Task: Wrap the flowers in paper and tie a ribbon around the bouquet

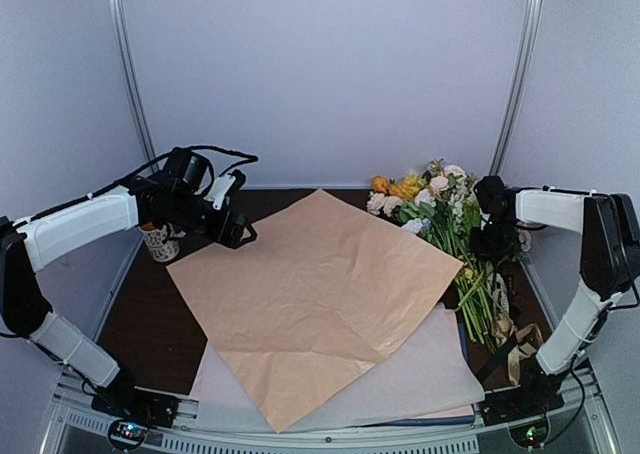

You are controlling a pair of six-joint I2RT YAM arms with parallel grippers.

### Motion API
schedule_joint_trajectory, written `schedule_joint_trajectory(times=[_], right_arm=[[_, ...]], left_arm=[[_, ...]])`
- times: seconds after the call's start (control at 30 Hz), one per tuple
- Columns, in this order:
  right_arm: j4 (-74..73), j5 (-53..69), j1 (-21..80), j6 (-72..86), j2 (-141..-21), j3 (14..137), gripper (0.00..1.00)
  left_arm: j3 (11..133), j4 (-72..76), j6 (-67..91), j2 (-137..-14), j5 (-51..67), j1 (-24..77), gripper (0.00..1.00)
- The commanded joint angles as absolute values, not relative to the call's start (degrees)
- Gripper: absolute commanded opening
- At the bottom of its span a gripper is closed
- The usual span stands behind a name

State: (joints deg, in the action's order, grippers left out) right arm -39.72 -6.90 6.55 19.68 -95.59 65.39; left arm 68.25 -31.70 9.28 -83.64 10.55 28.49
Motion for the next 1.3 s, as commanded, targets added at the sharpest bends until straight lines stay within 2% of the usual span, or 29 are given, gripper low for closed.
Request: schedule_joint_trajectory(times=[0.0,0.1,0.17,0.23,0.33,0.5,0.6,0.8,0.9,1.0,1.07,1.17,1.27], right_arm=[[-37.5,-7.6,6.0,19.0,-97.2,66.4,0.15],[-37.7,-7.5,6.1,18.6,-97.6,66.9,0.15],[-37.2,-7.9,6.0,18.2,-97.8,66.7,0.1],[-37.3,-7.8,5.8,17.8,-98.1,66.9,0.01],[-38.4,-10.6,5.7,16.1,-96.8,67.9,0.0],[-39.3,-19.7,5.7,12.0,-86.5,70.1,0.0],[-36.1,-20.3,5.9,7.6,-76.7,69.9,0.0],[-20.5,-12.4,6.6,3.7,-53.1,63.4,0.0],[-14.2,-1.9,6.8,7.0,-46.4,60.3,0.0],[-11.3,14.8,9.1,15.6,-46.3,59.5,0.0],[-5.1,21.2,14.3,21.5,-47.7,57.0,0.0],[7.1,22.5,27.5,24.1,-51.1,53.9,0.0],[15.6,24.0,36.4,26.6,-57.6,53.9,0.0]], left_arm=[[67.7,-31.3,7.6,-84.1,9.8,28.1,0.92],[67.8,-31.3,7.4,-84.1,9.6,28.1,0.92],[67.8,-31.3,7.3,-84.0,9.7,28.1,0.92],[67.7,-31.2,7.2,-84.0,9.7,28.2,0.92],[67.5,-31.0,7.2,-83.6,9.7,28.2,0.92],[66.2,-28.6,6.7,-81.9,11.2,28.2,0.92],[65.4,-27.0,6.2,-80.5,11.6,28.1,0.92],[63.2,-22.7,4.2,-76.7,13.9,28.2,0.89],[61.7,-19.3,3.3,-73.2,19.2,28.9,0.86],[60.3,-14.6,2.0,-69.4,23.4,32.7,0.83],[59.4,-9.9,2.2,-67.7,25.3,36.6,0.83],[57.3,1.5,7.4,-67.8,31.7,41.0,0.83],[55.1,14.9,16.4,-70.7,36.9,42.4,0.82]])
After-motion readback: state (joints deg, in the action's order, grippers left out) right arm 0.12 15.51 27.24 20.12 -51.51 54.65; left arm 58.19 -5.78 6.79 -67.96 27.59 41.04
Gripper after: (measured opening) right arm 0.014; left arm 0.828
